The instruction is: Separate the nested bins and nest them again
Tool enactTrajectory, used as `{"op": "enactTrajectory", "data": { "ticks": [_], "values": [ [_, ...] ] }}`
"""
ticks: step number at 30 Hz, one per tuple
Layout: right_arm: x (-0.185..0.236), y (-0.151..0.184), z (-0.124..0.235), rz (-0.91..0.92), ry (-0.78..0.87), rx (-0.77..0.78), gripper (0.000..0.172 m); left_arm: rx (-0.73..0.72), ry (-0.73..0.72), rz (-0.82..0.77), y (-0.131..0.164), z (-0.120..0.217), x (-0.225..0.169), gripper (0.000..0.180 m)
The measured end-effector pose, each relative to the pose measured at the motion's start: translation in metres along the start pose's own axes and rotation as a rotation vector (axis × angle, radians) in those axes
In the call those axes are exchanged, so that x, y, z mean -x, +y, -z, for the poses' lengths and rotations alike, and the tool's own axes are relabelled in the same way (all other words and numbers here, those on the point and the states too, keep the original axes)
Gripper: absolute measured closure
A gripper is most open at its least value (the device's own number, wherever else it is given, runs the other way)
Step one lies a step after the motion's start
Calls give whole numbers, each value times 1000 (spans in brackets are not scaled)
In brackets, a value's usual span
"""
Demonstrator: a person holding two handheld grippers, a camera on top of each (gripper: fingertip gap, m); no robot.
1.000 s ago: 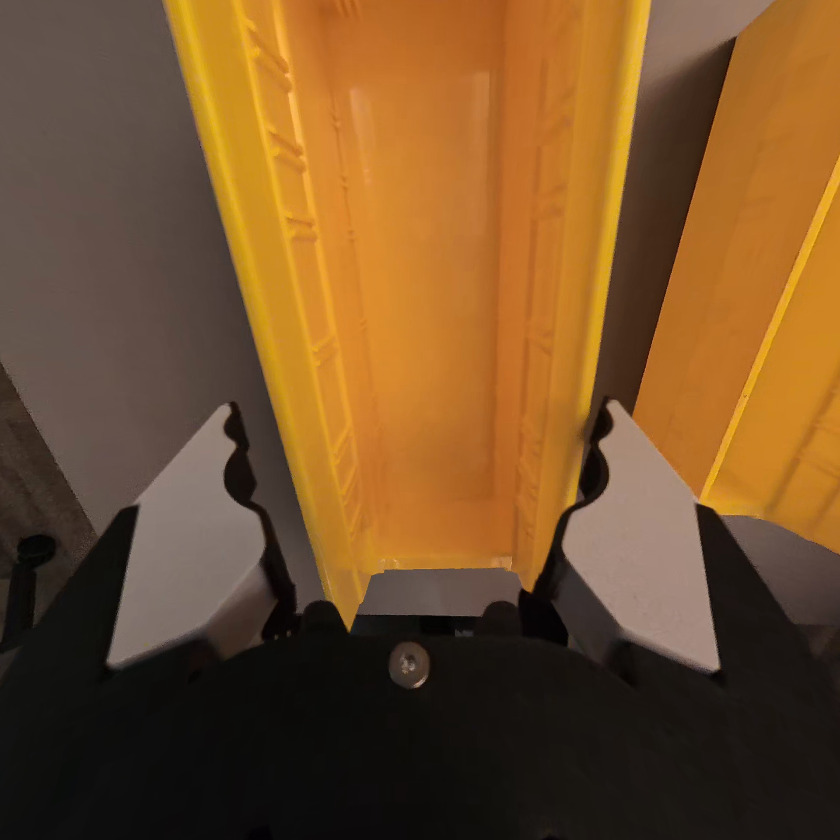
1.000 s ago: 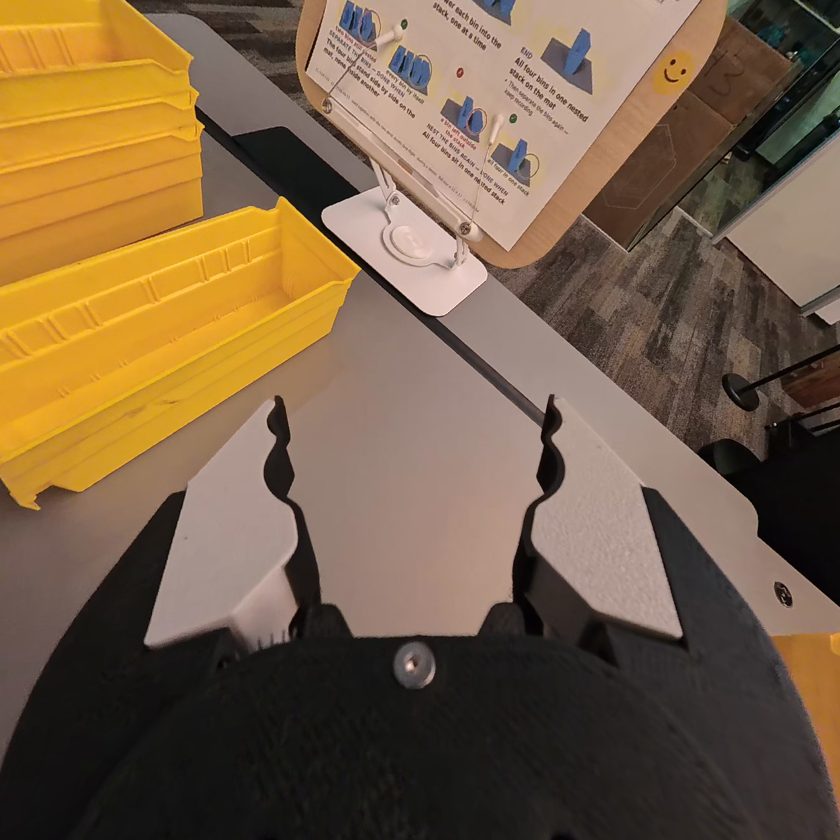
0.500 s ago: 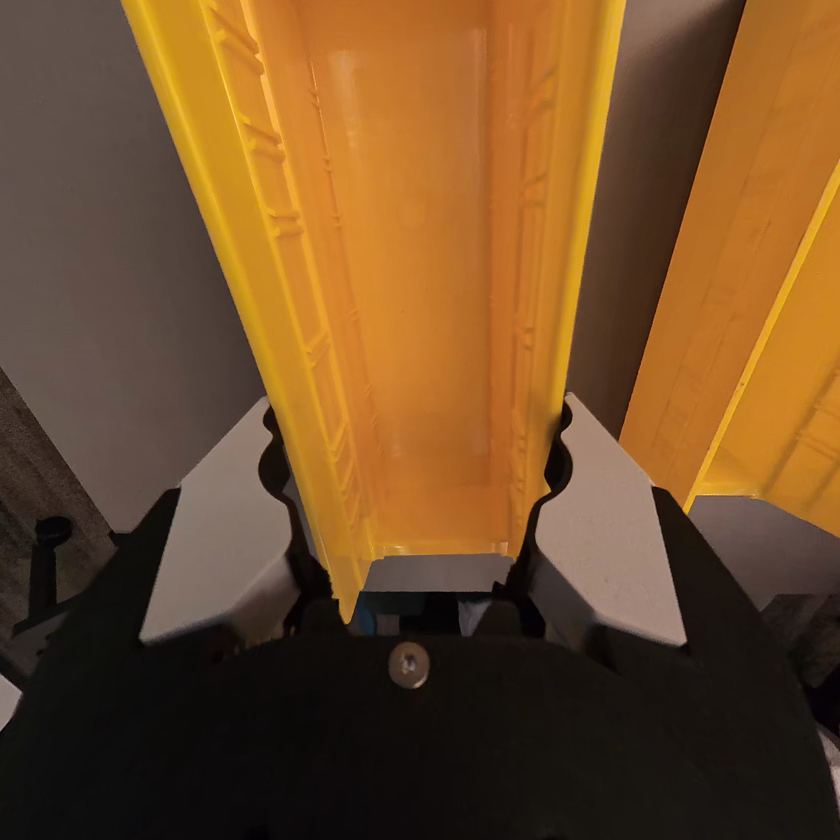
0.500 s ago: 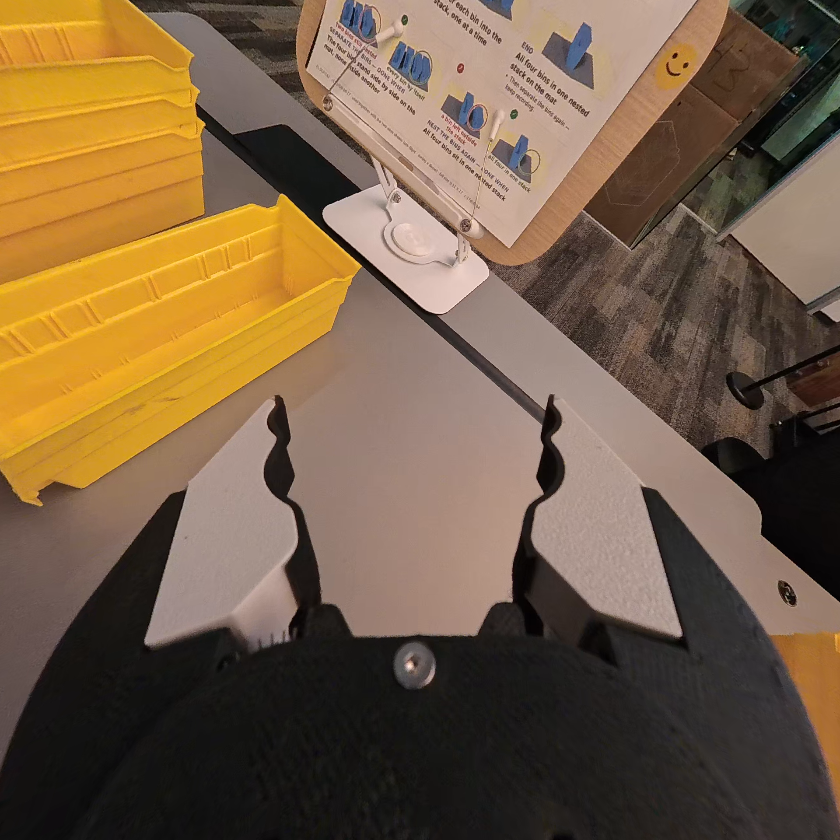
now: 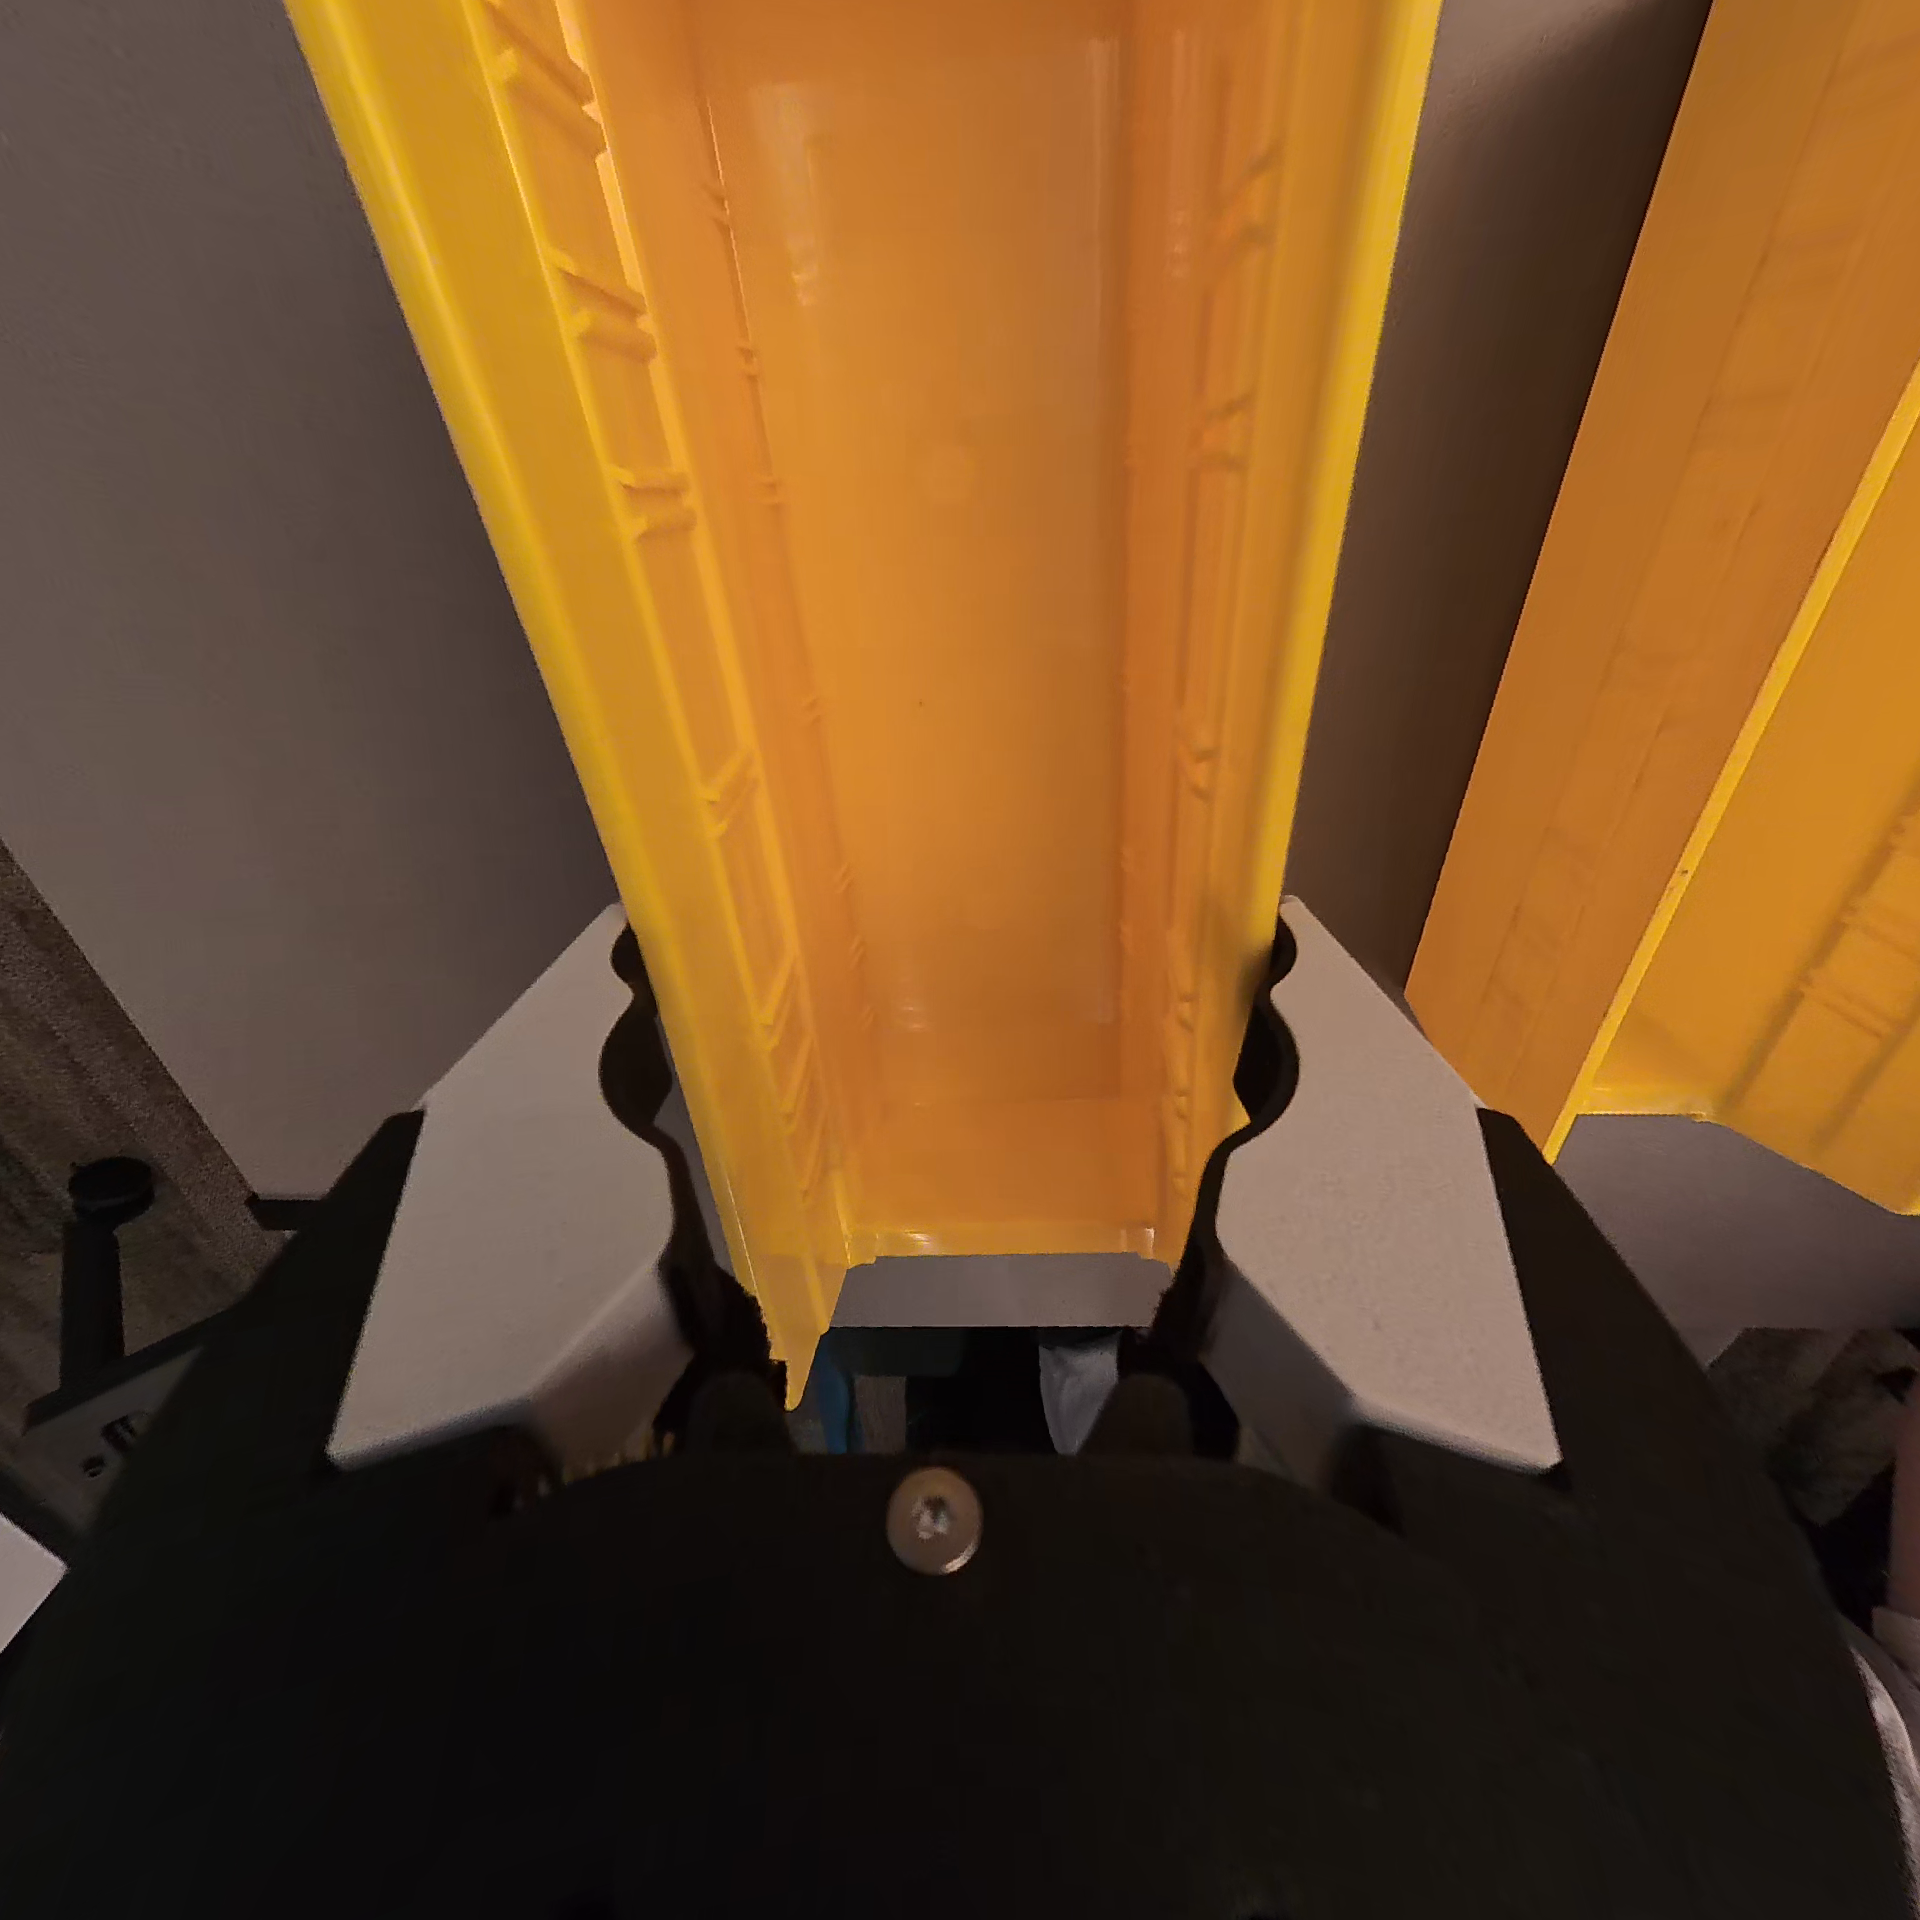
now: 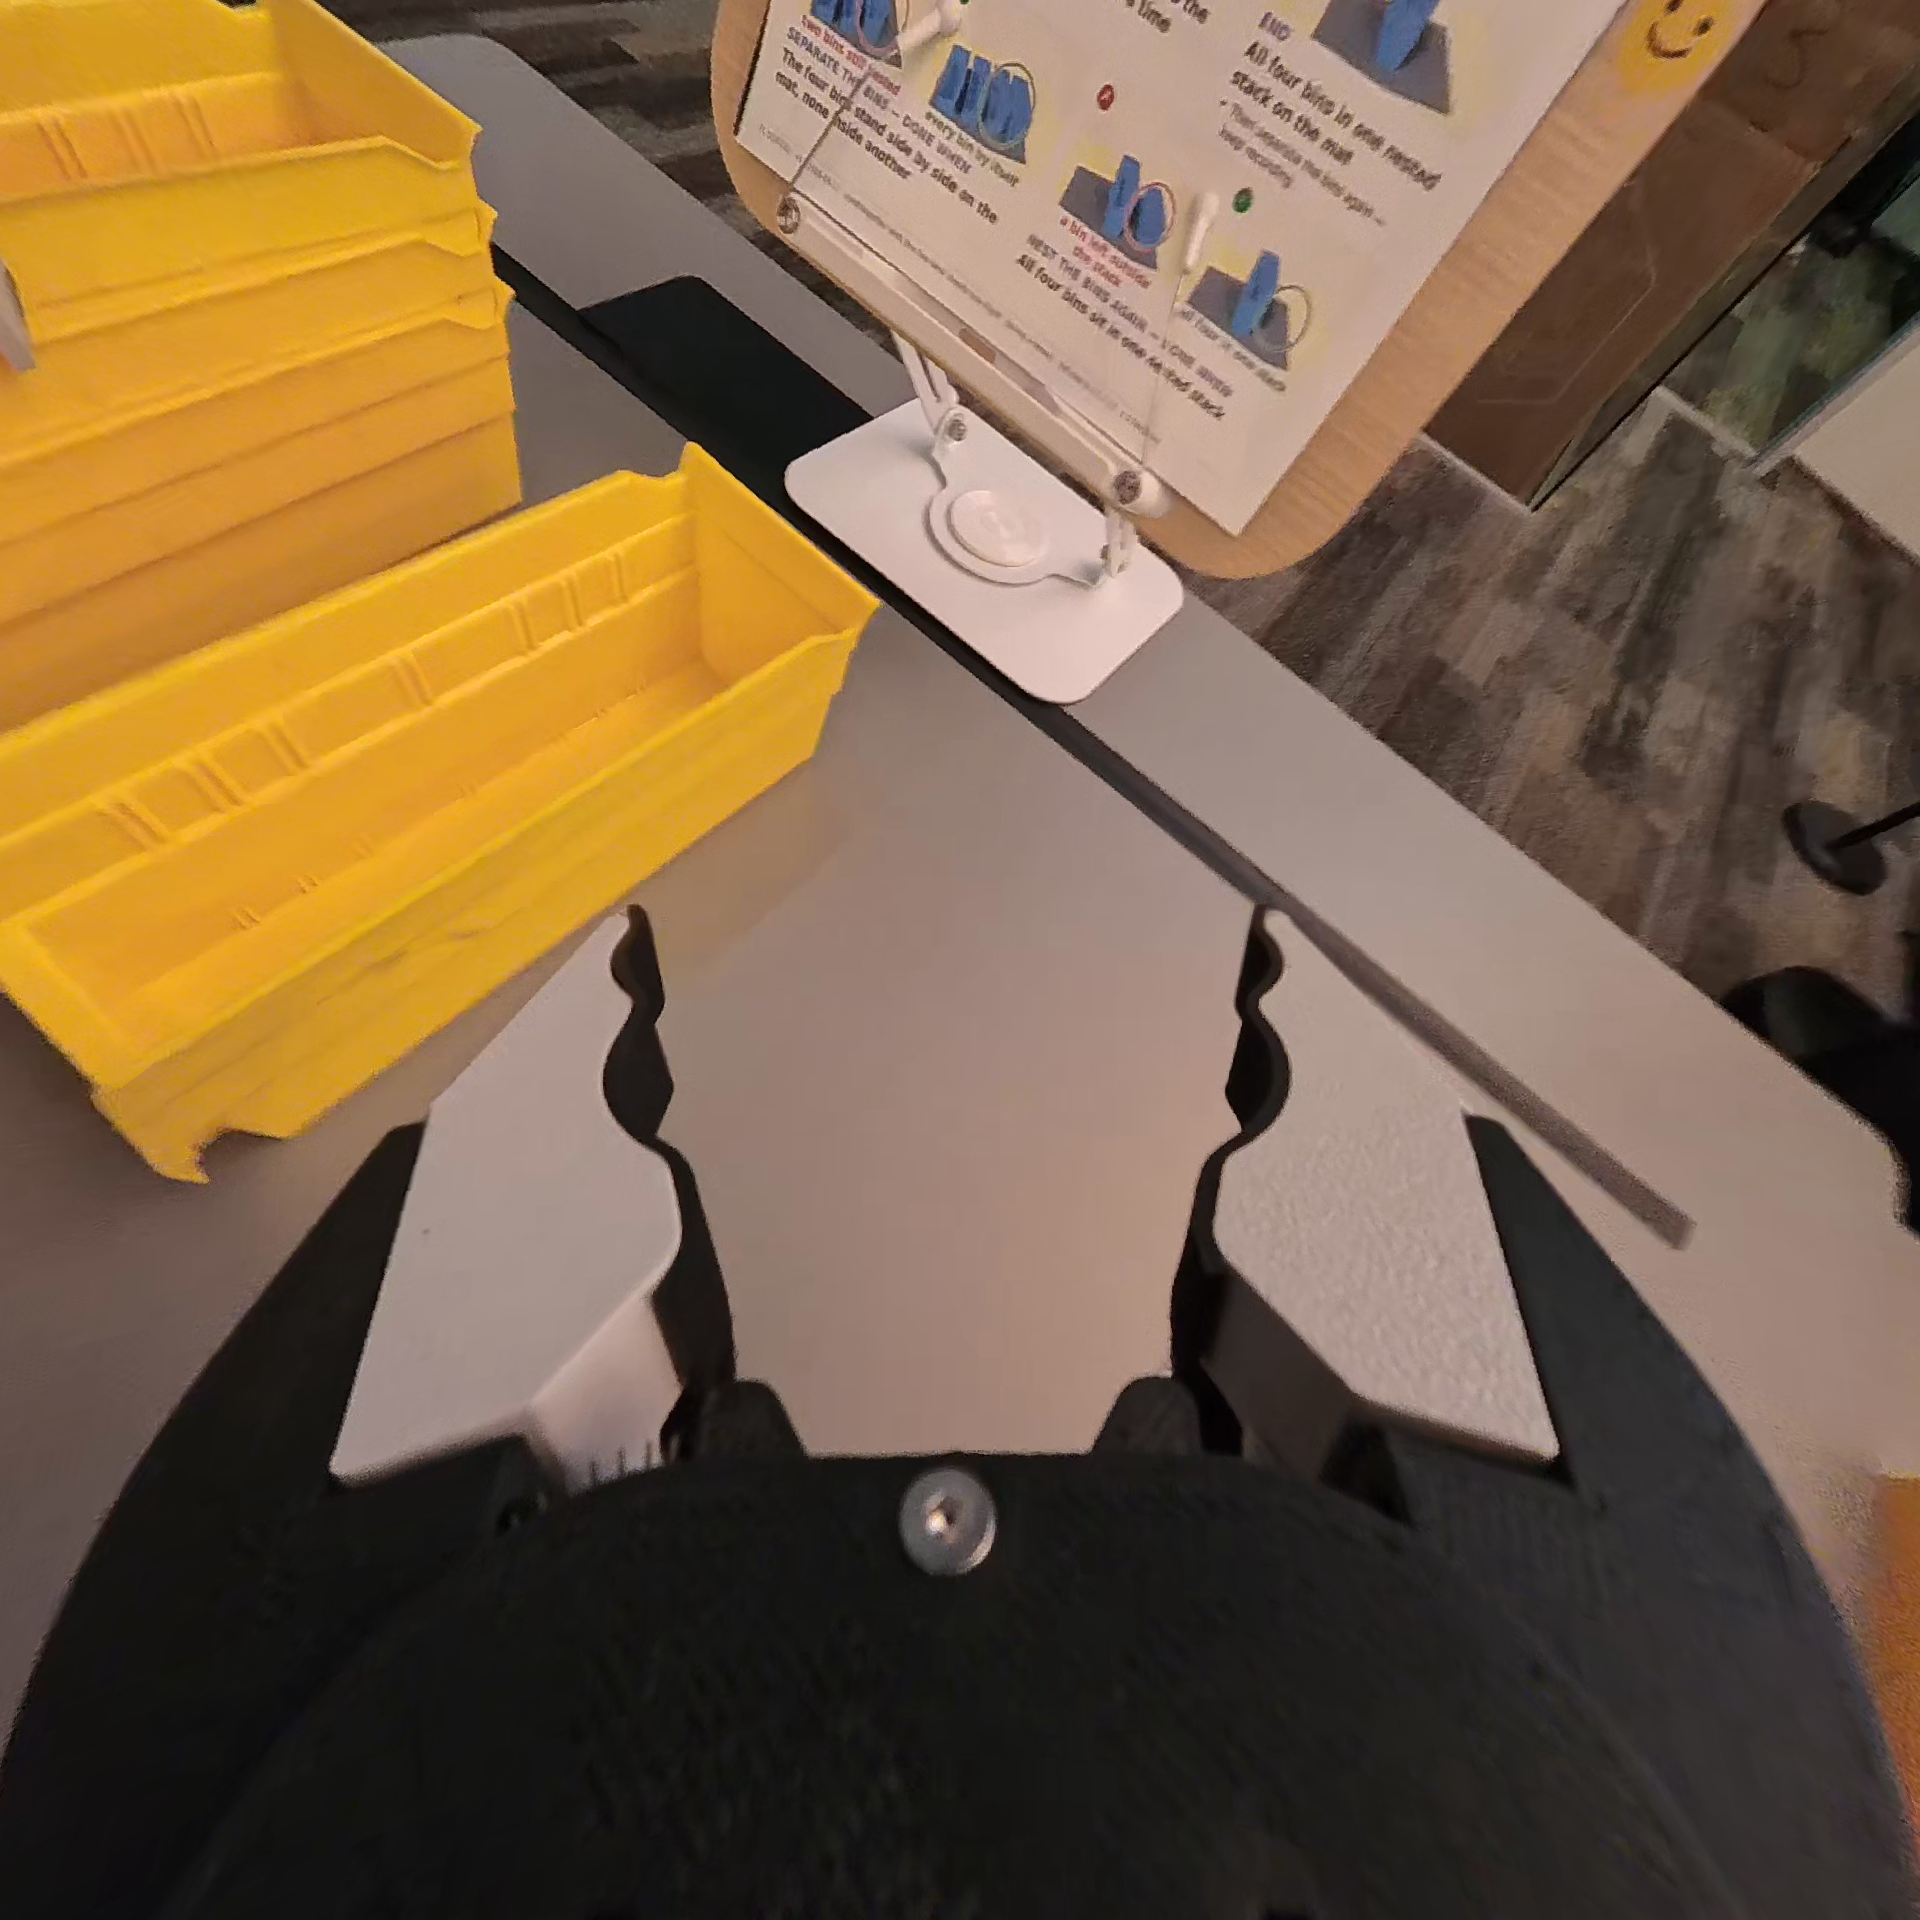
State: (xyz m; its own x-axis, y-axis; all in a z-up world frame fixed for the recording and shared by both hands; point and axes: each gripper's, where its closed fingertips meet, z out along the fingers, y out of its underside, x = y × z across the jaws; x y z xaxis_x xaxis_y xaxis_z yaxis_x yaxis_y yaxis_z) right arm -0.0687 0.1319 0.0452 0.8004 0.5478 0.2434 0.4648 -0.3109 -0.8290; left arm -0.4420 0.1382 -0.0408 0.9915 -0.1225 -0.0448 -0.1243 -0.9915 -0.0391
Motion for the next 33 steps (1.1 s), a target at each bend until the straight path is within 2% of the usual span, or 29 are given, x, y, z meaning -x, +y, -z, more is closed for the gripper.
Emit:
{"op": "enactTrajectory", "data": {
  "ticks": [4,6,7,11,15,17,22,24,28,33],
  "values": [
    [43,-7,-20,-229,-155,33,61,-2,1,0,0,1,0,68],
    [73,-12,-36,-320,-237,59,72,-7,3,1,-1,1,0,68],
    [86,-11,-46,-339,-248,80,80,-9,5,1,-1,1,0,68],
    [119,13,-88,-309,-219,234,86,-20,10,2,-2,2,0,68],
    [134,21,-111,-449,-248,321,93,-28,15,-2,-3,5,0,67],
    [135,32,-122,-444,-205,415,94,-34,21,-2,-5,8,0,67],
    [139,50,-138,-412,-157,591,134,-36,34,-1,-4,14,0,66],
    [141,59,-141,-424,-157,660,141,-36,41,0,-2,18,1,65],
    [128,65,-149,-438,-121,673,169,-53,38,-7,-2,34,2,66],
    [104,74,-144,-494,-116,652,170,-82,19,-21,-2,65,0,67]
  ]
}}
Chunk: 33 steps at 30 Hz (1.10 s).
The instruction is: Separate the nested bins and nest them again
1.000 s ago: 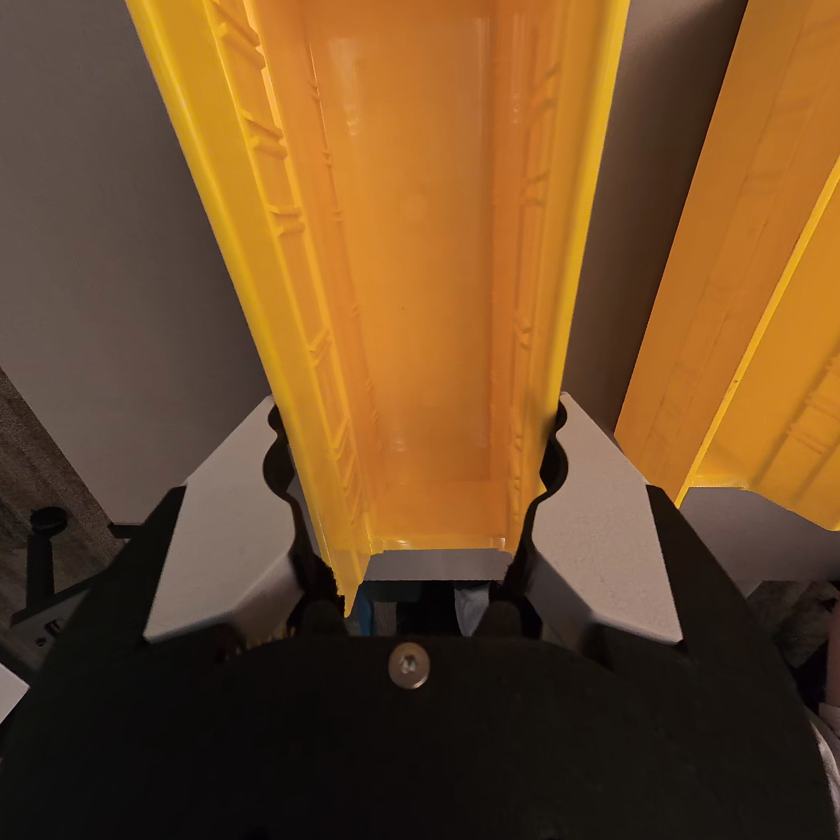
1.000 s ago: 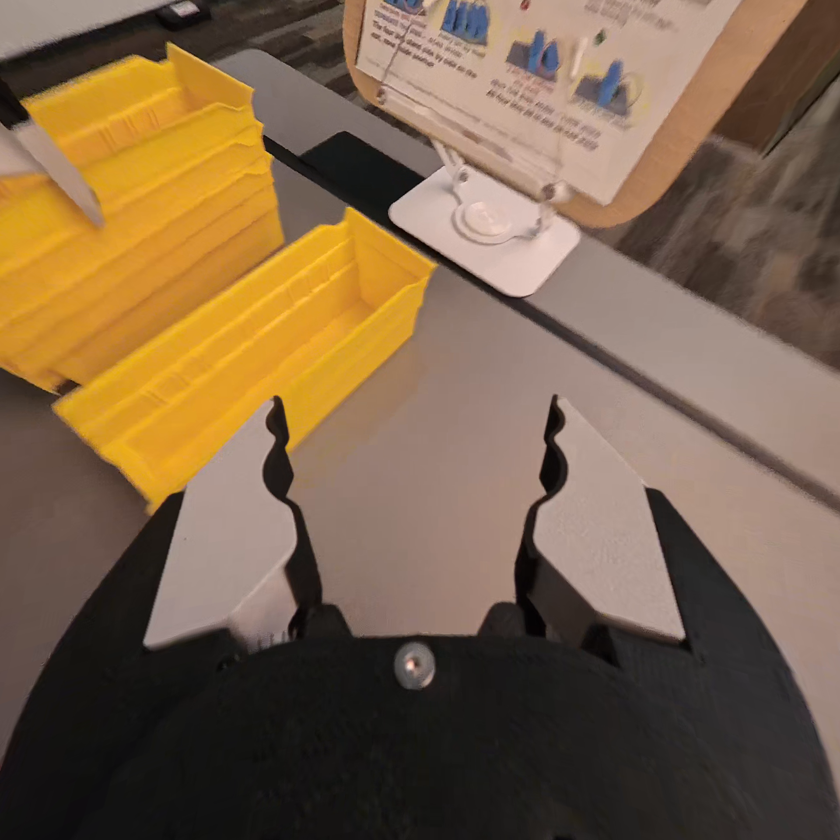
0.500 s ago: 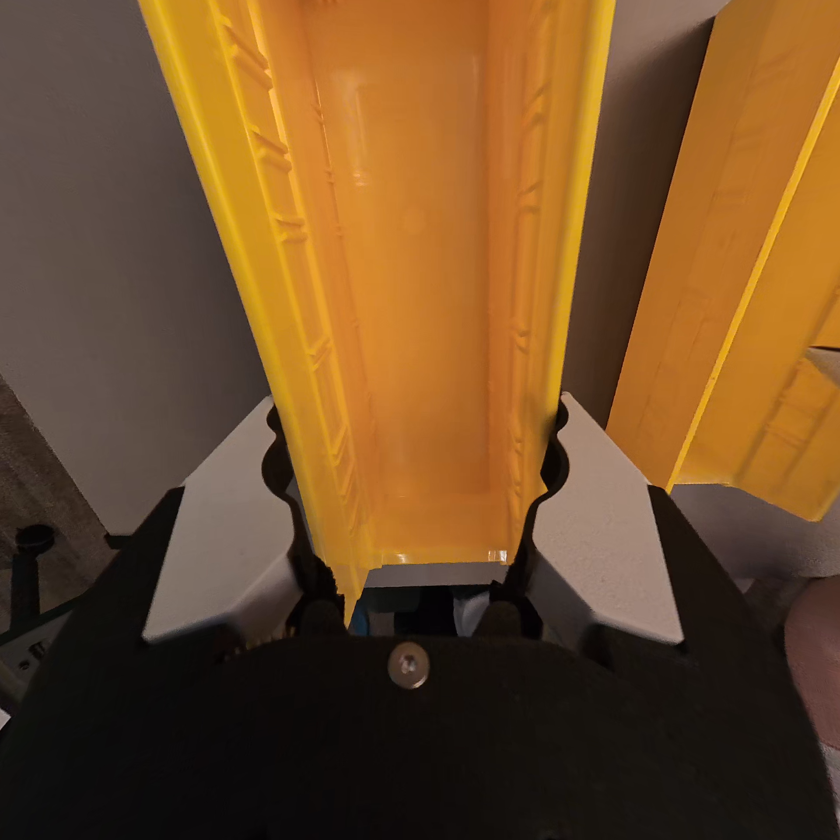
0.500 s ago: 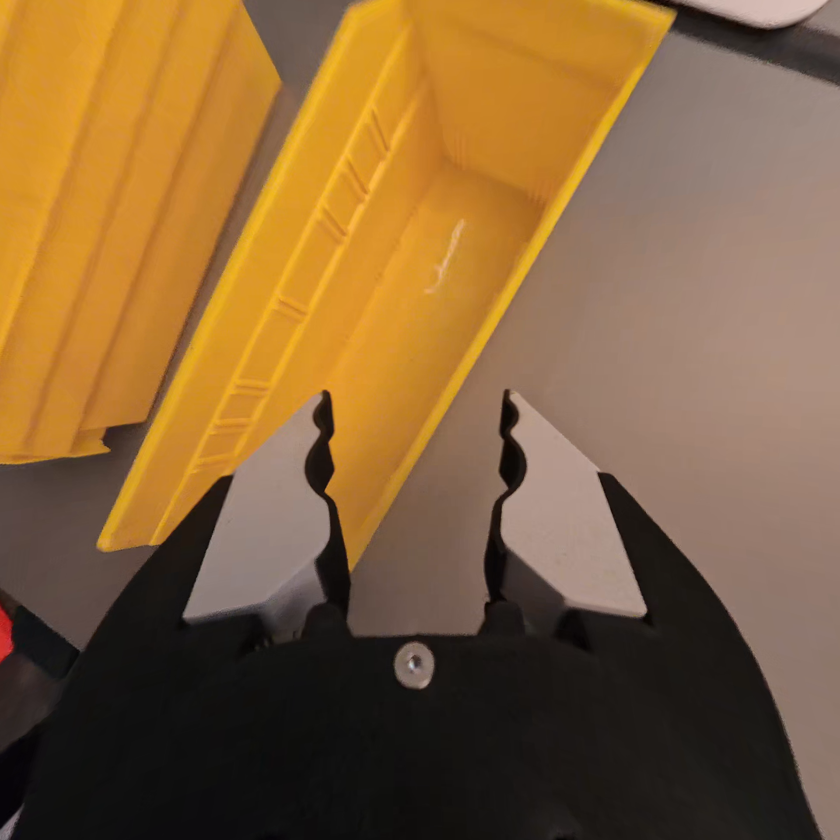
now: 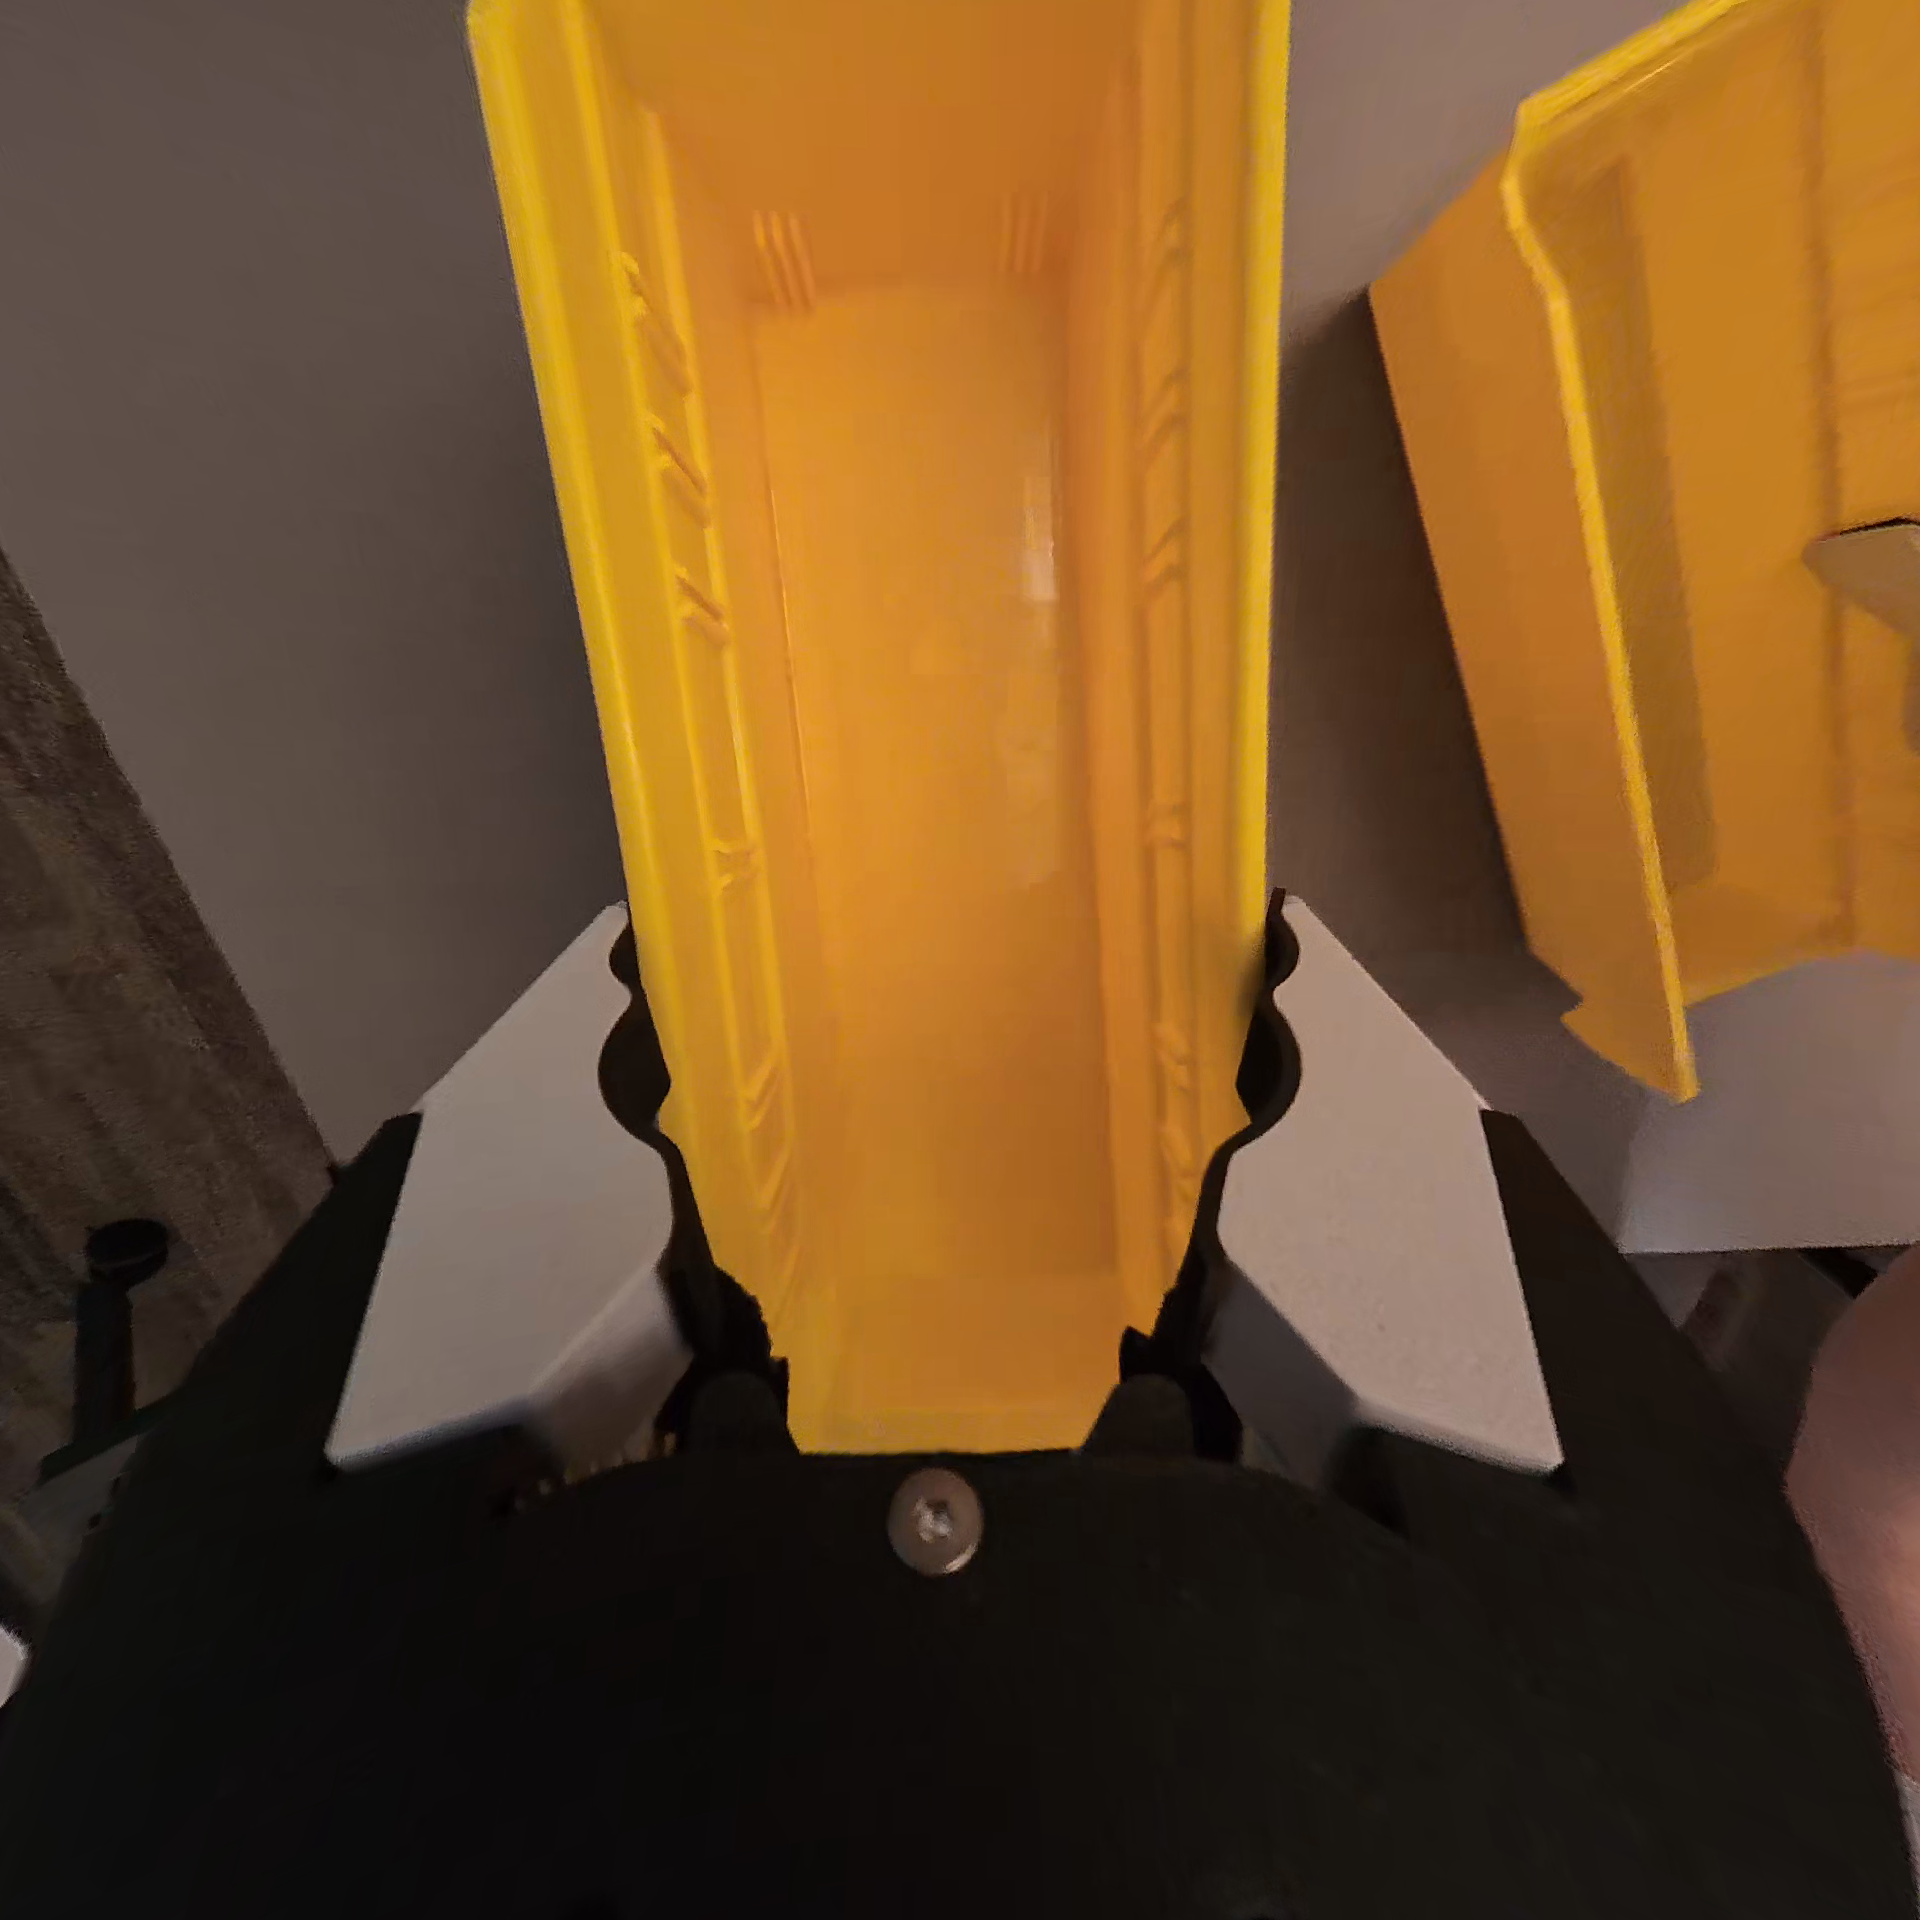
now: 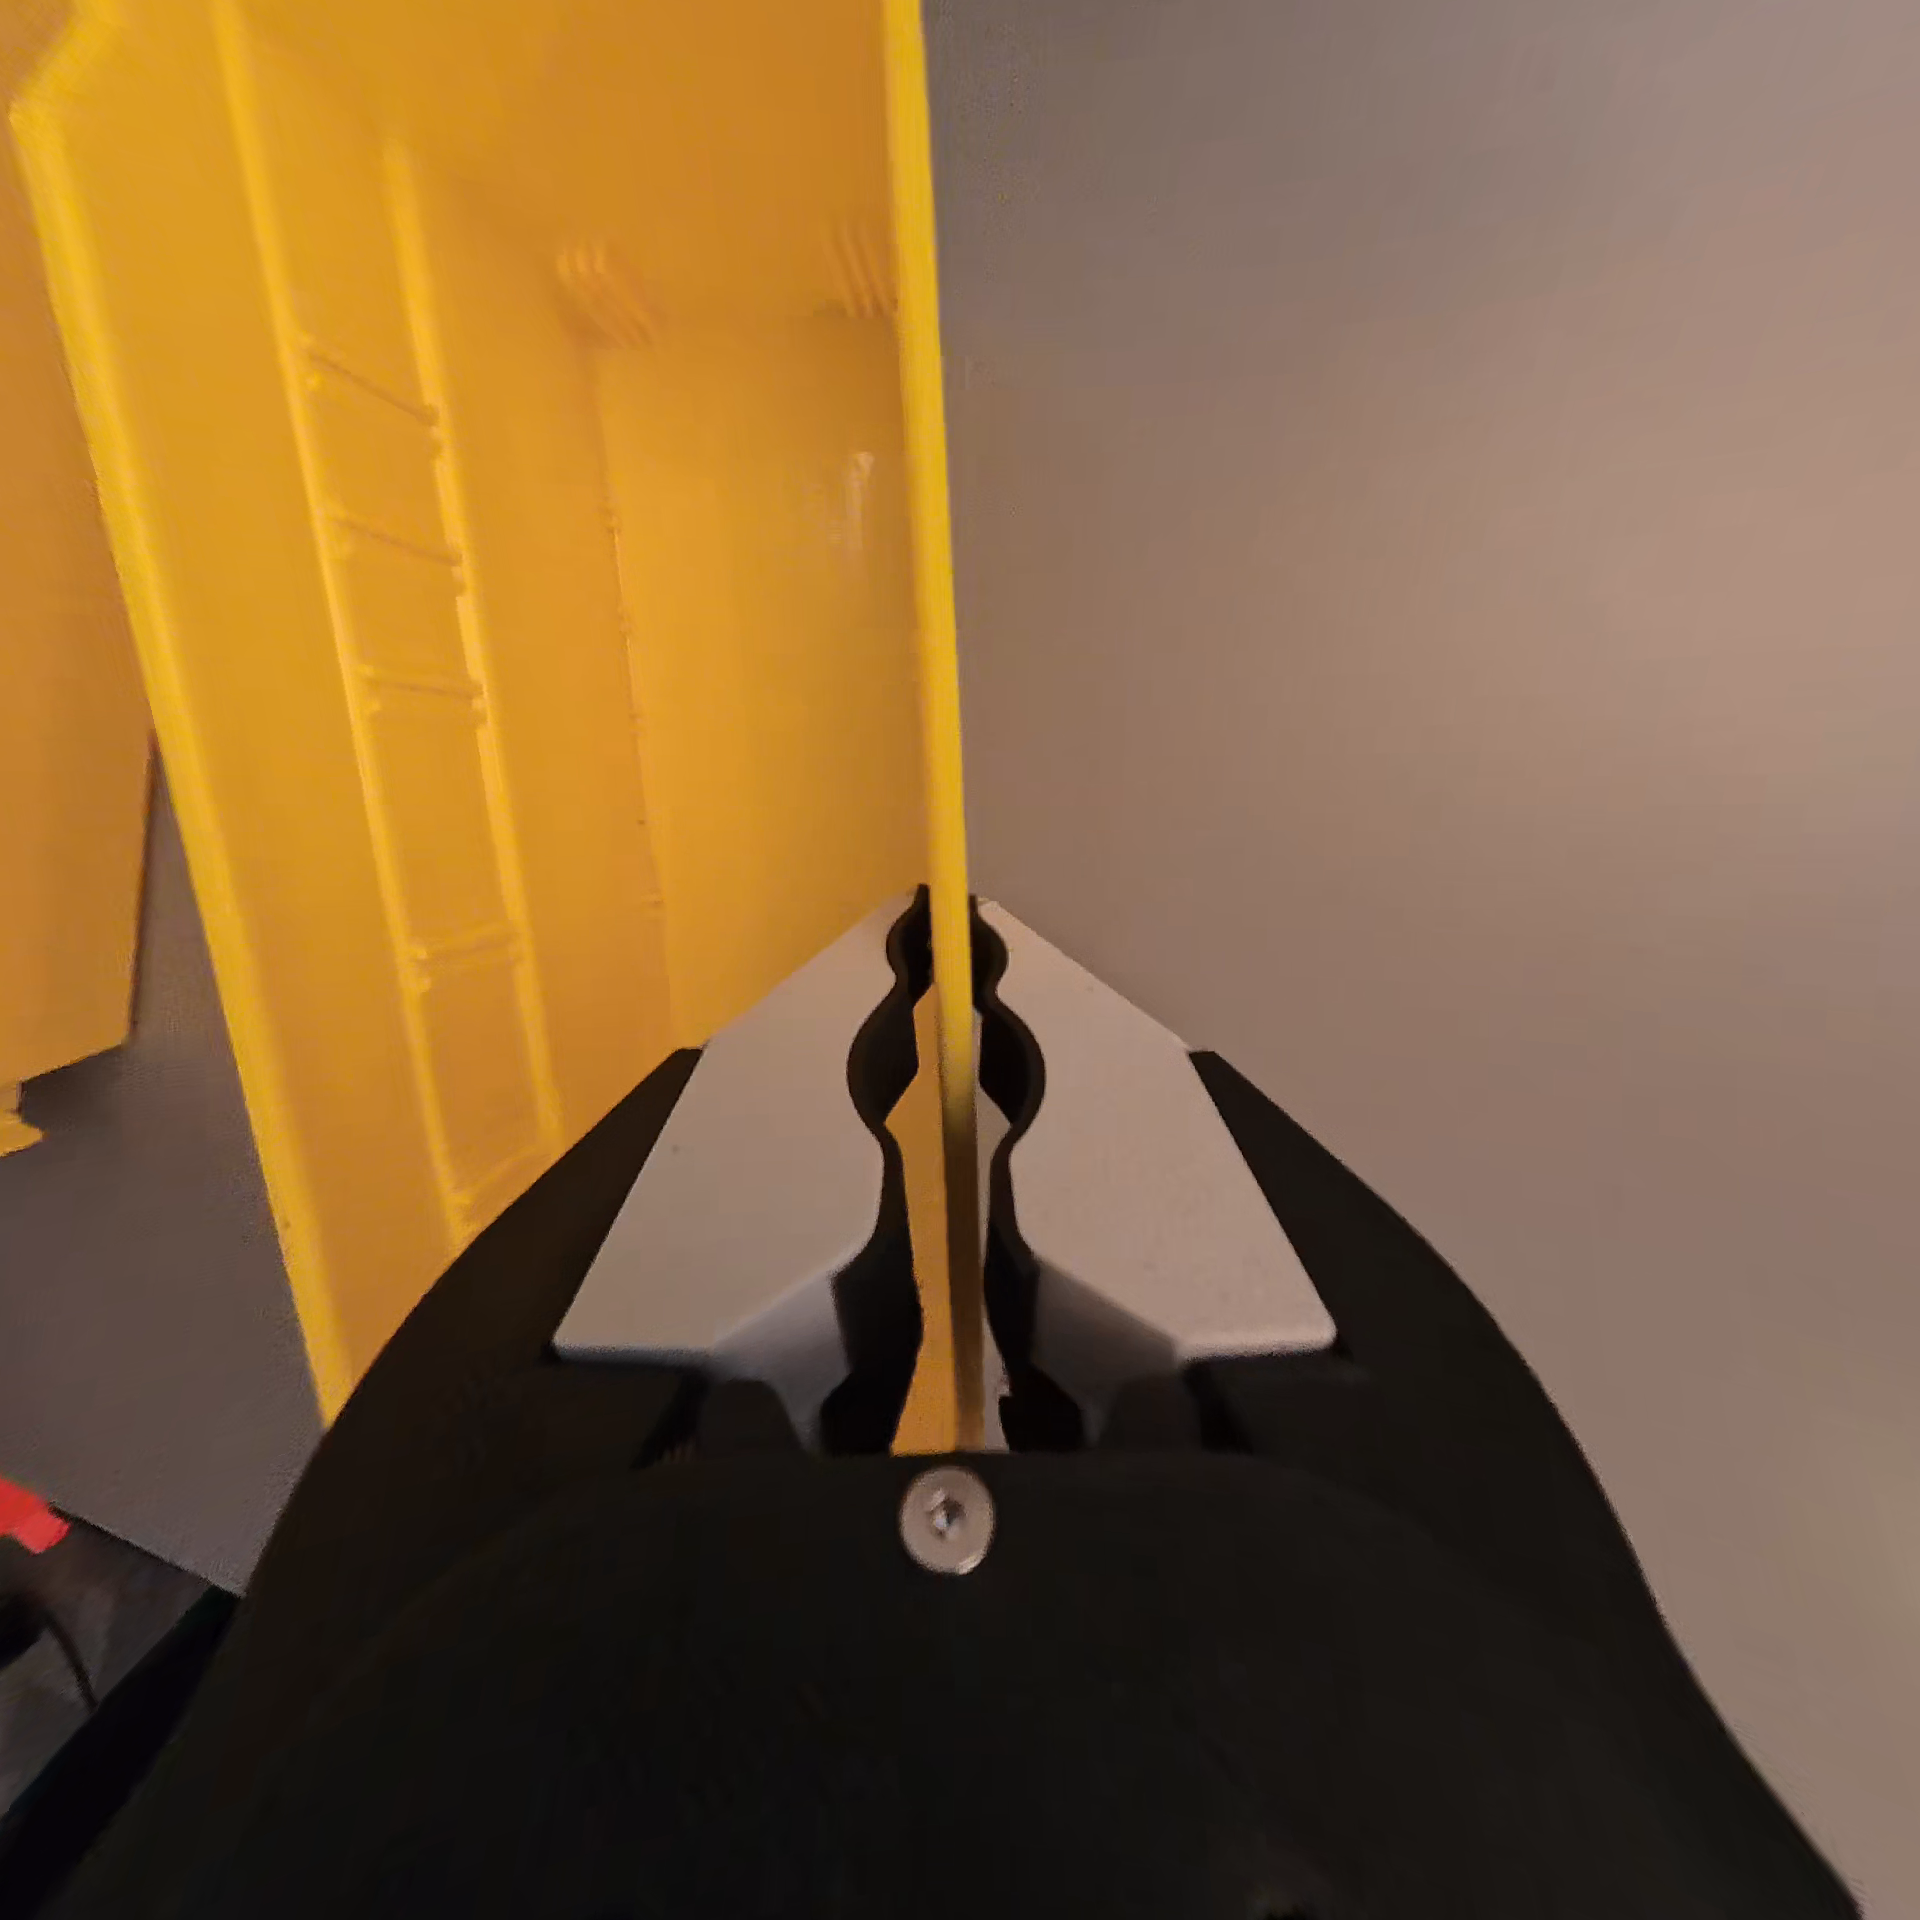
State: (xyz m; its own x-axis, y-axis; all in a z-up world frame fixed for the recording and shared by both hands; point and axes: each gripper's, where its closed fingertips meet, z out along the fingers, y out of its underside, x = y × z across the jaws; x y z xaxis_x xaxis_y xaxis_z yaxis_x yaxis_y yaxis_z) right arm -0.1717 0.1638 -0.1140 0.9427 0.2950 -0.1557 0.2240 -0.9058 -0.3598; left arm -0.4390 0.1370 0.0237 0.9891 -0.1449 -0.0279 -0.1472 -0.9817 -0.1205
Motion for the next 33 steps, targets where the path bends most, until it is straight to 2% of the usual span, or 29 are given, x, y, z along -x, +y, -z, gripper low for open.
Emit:
{"op": "enactTrajectory", "data": {
  "ticks": [5,11,17,23,27,33],
  "values": [
    [-57,20,16,-82,27,1,169,-29,-60,-35,0,29,-10,67],
    [-162,67,51,-236,109,3,169,-57,-175,-103,-1,54,-30,67],
    [-268,129,91,-399,169,0,168,-83,-162,-95,-1,63,-39,68],
    [-327,166,115,-489,200,22,169,-104,-64,-135,2,72,-85,67],
    [-345,178,122,-525,221,38,169,-134,1,-141,-4,55,-129,66],
    [-347,180,123,-475,235,79,168,-197,78,-85,-14,-12,-181,68]
  ]
}}
